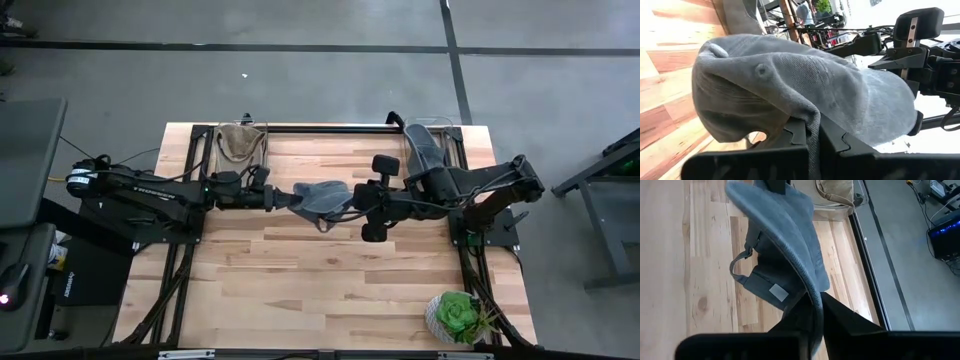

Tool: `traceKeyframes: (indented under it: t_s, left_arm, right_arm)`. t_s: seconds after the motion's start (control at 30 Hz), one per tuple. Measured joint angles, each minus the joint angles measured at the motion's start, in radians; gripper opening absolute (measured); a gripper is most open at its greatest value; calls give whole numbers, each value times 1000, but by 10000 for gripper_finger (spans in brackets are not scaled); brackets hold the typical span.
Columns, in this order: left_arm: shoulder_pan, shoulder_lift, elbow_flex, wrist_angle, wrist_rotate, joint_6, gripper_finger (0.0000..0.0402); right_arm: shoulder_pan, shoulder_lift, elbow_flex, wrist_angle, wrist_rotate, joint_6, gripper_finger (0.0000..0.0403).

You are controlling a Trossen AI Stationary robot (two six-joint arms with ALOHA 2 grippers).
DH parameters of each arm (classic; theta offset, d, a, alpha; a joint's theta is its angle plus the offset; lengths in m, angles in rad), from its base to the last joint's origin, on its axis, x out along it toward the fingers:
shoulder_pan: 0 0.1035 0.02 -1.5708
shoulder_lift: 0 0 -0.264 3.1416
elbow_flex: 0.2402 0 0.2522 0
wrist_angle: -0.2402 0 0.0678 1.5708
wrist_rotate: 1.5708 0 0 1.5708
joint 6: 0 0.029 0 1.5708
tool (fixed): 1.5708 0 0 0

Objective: Pick & Place hat
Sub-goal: Put the blue cap into the right transparent bin

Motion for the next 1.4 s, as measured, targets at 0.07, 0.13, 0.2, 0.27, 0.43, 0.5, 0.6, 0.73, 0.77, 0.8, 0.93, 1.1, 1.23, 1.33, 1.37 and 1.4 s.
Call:
traceKeyframes:
  t_s: [0.07,0.13,0.2,0.27,0.43,0.5,0.6,0.73,0.77,0.8,0.93,1.1,1.23,1.33,1.37,1.4]
  left_arm:
    - [0,0,0,0,0,0,0]
    - [0,0,0,1,0,0,0]
    - [0,0,0,5,0,-4,0]
    - [0,0,0,8,-5,-12,0]
    - [0,0,0,9,-33,-43,0]
    - [0,0,0,8,-38,-52,0]
    - [0,0,0,8,-51,-67,0]
    - [0,0,0,8,-68,-85,0]
    - [0,0,0,8,-76,-93,0]
    - [0,0,0,7,-83,-103,0]
    - [0,0,0,8,-109,-161,0]
    - [0,0,0,67,-163,-206,0]
    - [0,0,34,76,-164,-197,0]
    - [0,0,85,78,-159,-164,0]
    - [0,0,102,78,-159,-147,0]
    - [0,0,121,75,-158,-124,0]
  right_arm:
    - [0,0,0,0,1,0,41]
    - [0,0,0,0,1,0,52]
    - [0,0,0,0,2,1,58]
    - [0,0,0,0,5,3,63]
    - [0,-2,0,-17,82,70,71]
    - [-1,-6,0,-23,101,83,74]
    - [-1,-22,0,-24,132,105,82]
    - [-1,-50,0,-24,169,134,93]
    - [-1,-56,0,-23,177,137,96]
    - [-1,-64,0,-24,185,141,99]
    - [-3,-87,0,-21,189,159,112]
    - [-1,-83,1,-8,119,176,119]
    - [3,-76,0,-8,94,209,119]
    - [6,-76,0,-8,96,226,119]
    - [9,-76,0,-8,95,228,119]
    - [11,-76,0,-8,94,225,119]
